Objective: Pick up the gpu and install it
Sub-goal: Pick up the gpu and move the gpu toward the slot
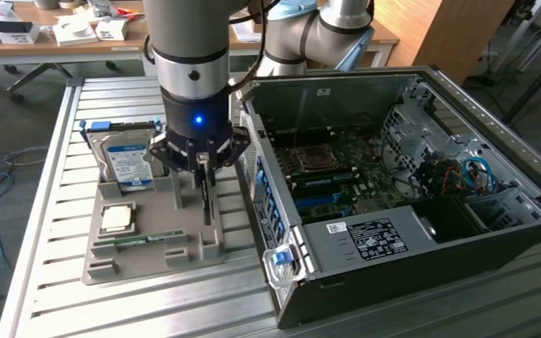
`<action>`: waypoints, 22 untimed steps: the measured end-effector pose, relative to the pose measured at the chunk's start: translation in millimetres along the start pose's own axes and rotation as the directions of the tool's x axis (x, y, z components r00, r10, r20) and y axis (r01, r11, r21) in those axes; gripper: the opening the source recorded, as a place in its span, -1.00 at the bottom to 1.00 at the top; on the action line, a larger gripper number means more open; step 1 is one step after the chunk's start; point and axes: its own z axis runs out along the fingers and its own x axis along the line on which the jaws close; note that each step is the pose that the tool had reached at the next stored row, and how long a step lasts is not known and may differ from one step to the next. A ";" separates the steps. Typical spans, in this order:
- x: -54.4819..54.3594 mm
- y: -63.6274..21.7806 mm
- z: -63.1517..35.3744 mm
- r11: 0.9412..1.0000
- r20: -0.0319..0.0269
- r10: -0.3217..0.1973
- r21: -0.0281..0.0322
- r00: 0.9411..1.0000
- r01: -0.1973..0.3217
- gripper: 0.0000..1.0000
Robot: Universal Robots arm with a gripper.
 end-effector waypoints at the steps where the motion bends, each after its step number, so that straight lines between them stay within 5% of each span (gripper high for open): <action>1: -0.2 0.2 -3.0 1.000 0.000 0.000 0.000 1.000 0.000 -0.47; 22: -5.0 3.5 -68.5 1.000 0.000 0.000 -0.006 1.000 0.000 -0.47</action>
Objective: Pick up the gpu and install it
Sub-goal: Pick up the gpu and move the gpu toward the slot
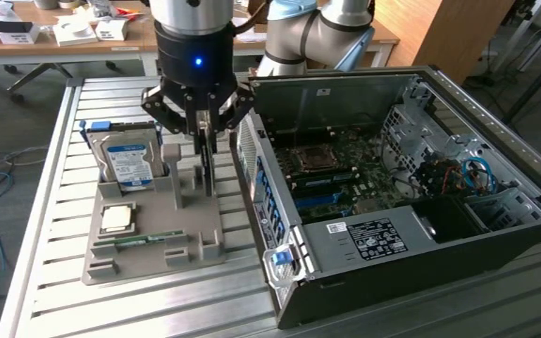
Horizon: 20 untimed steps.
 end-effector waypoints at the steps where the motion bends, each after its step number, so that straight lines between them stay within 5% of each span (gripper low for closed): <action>1: -0.2 0.2 -3.4 1.000 0.000 0.000 0.000 1.000 0.000 -0.47; 20: -2.5 3.0 -55.4 1.000 0.000 0.000 -0.001 1.000 0.000 -0.47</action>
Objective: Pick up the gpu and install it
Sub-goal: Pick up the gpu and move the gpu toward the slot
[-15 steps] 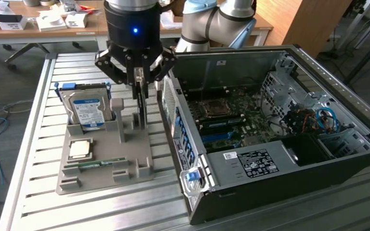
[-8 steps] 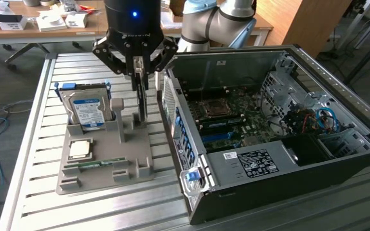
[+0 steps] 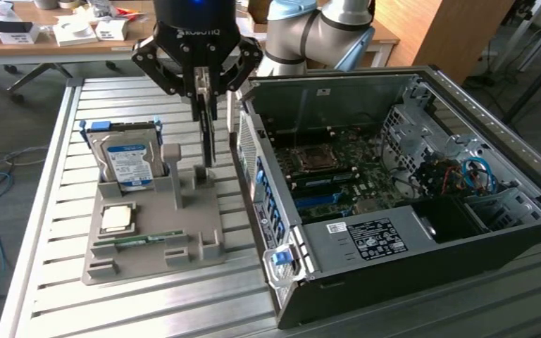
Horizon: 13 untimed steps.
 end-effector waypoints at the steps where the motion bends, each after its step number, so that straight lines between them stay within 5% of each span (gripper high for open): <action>1: 0.0 0.1 -1.9 1.000 0.000 0.000 0.000 1.000 0.000 -0.47; 13: -0.5 0.6 -11.7 1.000 0.000 0.000 0.000 1.000 0.000 -0.47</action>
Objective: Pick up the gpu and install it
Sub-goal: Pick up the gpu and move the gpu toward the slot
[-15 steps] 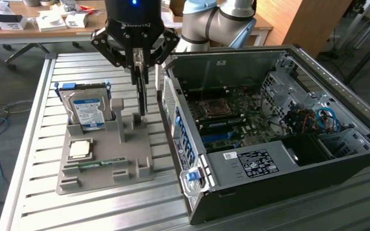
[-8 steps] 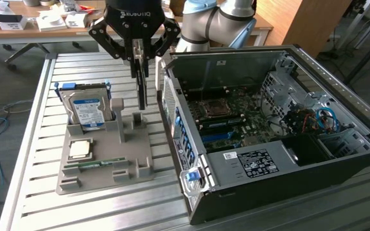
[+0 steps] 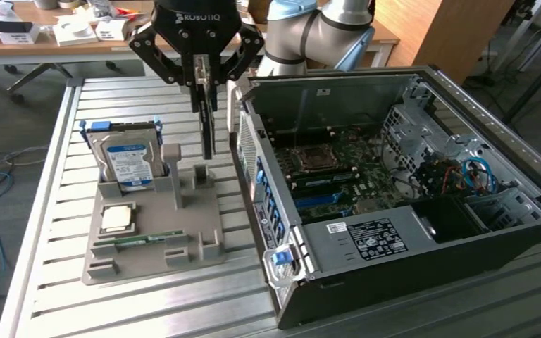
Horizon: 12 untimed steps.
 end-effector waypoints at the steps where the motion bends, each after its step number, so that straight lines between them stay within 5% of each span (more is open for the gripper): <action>1: -0.6 0.0 -0.1 1.000 0.000 0.000 0.000 1.000 0.000 -0.47; 12: -26.0 1.5 0.6 1.000 0.000 0.000 -0.002 1.000 0.000 -0.47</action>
